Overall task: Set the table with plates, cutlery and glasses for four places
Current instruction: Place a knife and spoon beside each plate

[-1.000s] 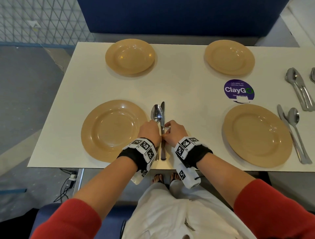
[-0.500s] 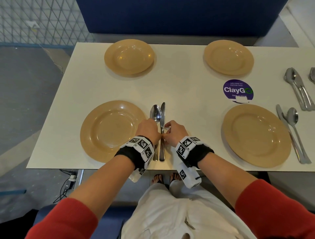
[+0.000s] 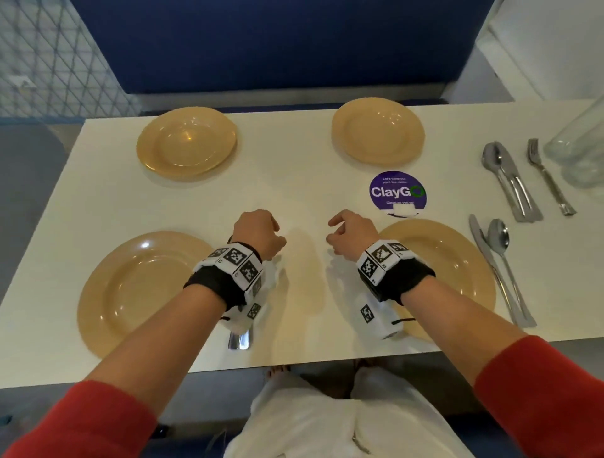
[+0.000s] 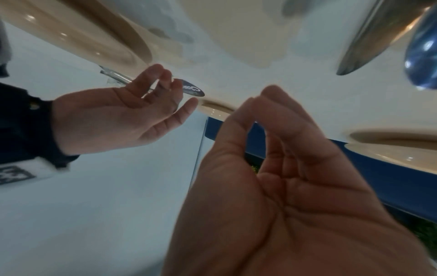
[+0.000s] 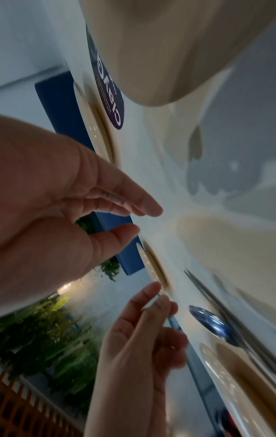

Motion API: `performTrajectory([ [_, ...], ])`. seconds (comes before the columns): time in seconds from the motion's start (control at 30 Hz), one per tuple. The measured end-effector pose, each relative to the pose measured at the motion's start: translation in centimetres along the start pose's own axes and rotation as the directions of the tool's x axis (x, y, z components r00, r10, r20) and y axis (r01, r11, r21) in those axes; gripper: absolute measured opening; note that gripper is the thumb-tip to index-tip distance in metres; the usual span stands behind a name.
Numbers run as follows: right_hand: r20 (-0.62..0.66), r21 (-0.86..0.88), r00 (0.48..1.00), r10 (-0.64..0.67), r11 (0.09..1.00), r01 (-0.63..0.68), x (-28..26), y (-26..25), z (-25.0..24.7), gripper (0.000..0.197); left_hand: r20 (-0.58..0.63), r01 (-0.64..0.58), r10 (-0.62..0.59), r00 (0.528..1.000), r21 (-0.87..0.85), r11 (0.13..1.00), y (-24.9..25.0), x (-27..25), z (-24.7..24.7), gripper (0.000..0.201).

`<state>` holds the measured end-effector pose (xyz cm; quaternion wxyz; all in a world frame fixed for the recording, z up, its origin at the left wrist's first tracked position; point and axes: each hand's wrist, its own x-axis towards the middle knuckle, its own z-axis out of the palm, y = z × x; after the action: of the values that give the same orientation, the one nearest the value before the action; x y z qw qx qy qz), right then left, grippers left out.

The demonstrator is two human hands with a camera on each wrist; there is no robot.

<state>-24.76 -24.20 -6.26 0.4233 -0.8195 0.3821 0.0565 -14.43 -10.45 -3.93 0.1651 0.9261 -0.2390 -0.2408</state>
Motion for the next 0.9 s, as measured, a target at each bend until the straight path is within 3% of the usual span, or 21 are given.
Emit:
performTrajectory([
  [0.17,0.241,-0.152,0.965,-0.1,0.978,0.139,-1.1,-0.1,2.8,0.023,-0.012,0.116,-0.115,0.993,0.056,0.992,-0.7,-1.1,1.0,0.025],
  [0.33,0.329,-0.172,0.935,-0.13,0.966,0.195,-2.3,-2.0,6.7,0.028,-0.047,0.205,-0.2,0.979,0.133,0.97,-4.5,-3.2,1.1,0.024],
  [0.5,0.331,-0.192,0.937,-0.113,0.964,0.185,-3.4,-3.9,9.2,0.034,-0.059,0.211,-0.204,0.977,0.148,0.966,-7.2,-4.4,1.5,0.034],
  [0.67,0.276,-0.259,0.959,-0.063,0.956,0.138,-4.0,-5.1,11.1,0.032,-0.024,0.155,-0.153,0.988,0.2,0.968,-8.6,-4.4,2.2,0.026],
  [0.8,0.236,-0.211,0.972,-0.005,0.976,0.057,-4.3,-5.3,12.5,0.045,-0.017,0.12,-0.119,0.993,0.225,0.967,-9.2,-3.9,2.7,0.02],
  [0.9,0.213,-0.193,0.977,0.01,0.981,0.032,-4.4,-5.5,12.9,0.04,-0.022,0.09,-0.088,0.996,0.238,0.967,-9.5,-3.7,3.0,0.018],
])
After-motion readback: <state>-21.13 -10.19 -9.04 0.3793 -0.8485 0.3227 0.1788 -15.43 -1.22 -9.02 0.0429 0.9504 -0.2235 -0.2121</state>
